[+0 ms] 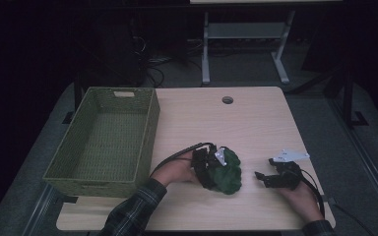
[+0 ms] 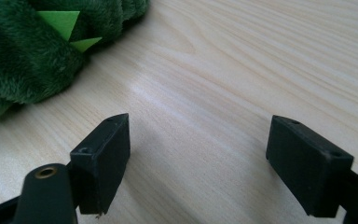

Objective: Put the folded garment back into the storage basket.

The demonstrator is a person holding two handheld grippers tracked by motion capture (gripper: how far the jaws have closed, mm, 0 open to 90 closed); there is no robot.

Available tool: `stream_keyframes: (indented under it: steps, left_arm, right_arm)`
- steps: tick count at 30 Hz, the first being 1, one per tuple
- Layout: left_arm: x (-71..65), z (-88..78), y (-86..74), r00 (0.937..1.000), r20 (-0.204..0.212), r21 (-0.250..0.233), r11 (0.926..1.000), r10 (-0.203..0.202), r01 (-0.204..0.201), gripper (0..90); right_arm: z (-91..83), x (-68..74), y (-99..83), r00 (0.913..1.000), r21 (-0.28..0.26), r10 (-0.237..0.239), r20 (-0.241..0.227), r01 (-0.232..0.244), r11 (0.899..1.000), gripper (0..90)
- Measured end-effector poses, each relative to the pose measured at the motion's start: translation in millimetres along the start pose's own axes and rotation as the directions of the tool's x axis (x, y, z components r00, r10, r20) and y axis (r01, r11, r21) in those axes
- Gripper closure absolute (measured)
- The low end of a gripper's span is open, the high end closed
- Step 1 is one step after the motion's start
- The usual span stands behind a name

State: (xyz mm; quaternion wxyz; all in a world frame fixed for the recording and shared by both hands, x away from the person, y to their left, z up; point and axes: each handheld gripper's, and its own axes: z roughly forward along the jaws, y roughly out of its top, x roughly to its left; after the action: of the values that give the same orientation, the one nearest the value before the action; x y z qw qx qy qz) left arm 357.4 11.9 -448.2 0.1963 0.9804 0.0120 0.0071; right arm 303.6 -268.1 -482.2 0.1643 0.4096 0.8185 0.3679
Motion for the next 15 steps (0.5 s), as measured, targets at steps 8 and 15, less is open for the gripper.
stream_keyframes:
  steps: [8,15]
  left_arm:
    - [2.4,-6.1,1.4,0.9996,-0.008,0.007,0.9996,-0.027,0.027,50.4]
    - [7.1,-8.6,-4.3,0.9982,0.022,-0.036,0.9978,-0.055,0.056,63.0]
  right_arm:
    - [0.0,0.0,0.0,1.0,-0.001,0.0,0.001,0.0,1.0,21.5]
    - [-0.1,-0.1,0.0,1.0,0.0,0.0,0.0,0.0,1.0,21.5]
